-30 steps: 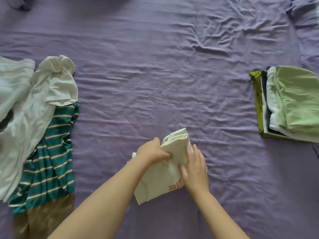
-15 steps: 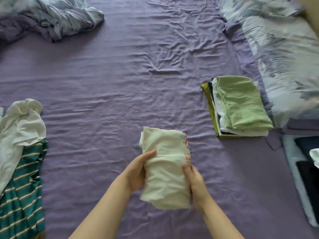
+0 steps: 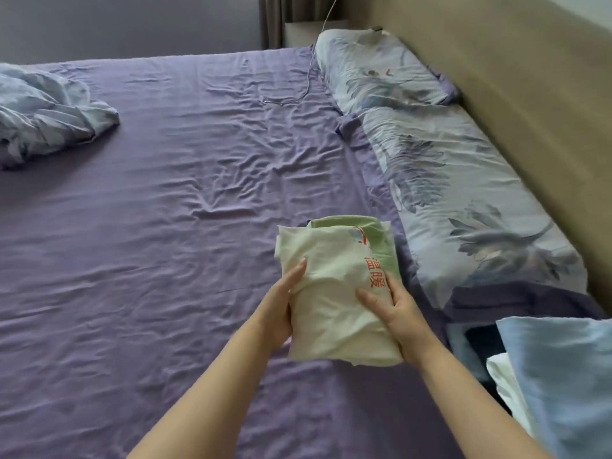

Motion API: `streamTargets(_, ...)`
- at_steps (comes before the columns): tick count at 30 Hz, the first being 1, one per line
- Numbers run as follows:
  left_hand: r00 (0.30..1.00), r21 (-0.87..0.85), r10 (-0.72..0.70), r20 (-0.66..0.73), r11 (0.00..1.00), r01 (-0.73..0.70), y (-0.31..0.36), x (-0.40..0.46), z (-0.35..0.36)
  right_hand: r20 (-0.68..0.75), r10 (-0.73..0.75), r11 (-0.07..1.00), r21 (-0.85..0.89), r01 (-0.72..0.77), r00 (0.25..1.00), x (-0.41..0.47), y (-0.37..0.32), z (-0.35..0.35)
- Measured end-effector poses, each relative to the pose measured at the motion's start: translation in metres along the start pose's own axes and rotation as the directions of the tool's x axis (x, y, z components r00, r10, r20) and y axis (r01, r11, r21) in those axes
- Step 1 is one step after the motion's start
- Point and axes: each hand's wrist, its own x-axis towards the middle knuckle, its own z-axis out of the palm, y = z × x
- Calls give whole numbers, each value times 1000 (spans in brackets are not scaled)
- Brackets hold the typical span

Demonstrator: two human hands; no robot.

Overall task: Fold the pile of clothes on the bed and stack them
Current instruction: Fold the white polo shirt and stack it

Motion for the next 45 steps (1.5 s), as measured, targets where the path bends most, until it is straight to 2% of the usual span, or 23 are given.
streamTargets(3,1000,34,19,10,999,-19,20,33,33,-34,-38,999,18,39,999,31,-19,-28)
streamTargets(5,999,37,32,-35,999,-30,26,53,46,-32,-57,998,-3,57,998,53,-26,-40)
streamTargets(6,994,60,55,-89,997,-50,24,65,49,-36,-67,997,-48,65,997,64,-25,-45)
streamTargets(8,967,195,143,-213,976,-101,14,87,49,-91,-63,966,-254,38,994,83,-12,-52)
streamTargets(11,931,396,191,-312,917,-55,-13,104,35,-145,-58,822,-569,-35,988,94,20,-55)
streamTargets(14,897,478,206,-391,878,7,-34,112,17,-153,-110,767,-641,-13,982,97,44,-56)
streamTargets(17,859,538,270,-434,843,7,-41,115,16,-148,-79,716,-696,-47,986,104,47,-56)
streamTargets(19,846,615,288,-449,786,59,-41,109,22,-166,-61,659,-747,-85,984,103,41,-52)
streamTargets(22,851,710,229,-473,671,214,-43,84,31,-189,-79,527,-841,-120,979,83,31,-41)
streamTargets(24,879,682,118,-461,681,266,-43,59,33,-175,-109,437,-892,-111,979,62,26,-32)
streamTargets(26,898,714,58,-436,629,306,-40,31,34,-163,-69,390,-913,-124,984,39,20,-25)
streamTargets(29,903,805,121,-412,514,298,-31,-15,35,-111,14,291,-950,-110,994,4,9,-13)
streamTargets(31,907,834,165,-388,481,269,-29,-43,33,-61,43,279,-958,-71,997,-19,-1,-1)
streamTargets(39,879,765,264,-396,624,157,-34,-179,-3,132,44,330,-937,111,990,-113,-17,75)
streamTargets(45,856,778,336,-392,617,114,-41,-278,-60,287,64,250,-932,263,956,-190,-15,162)
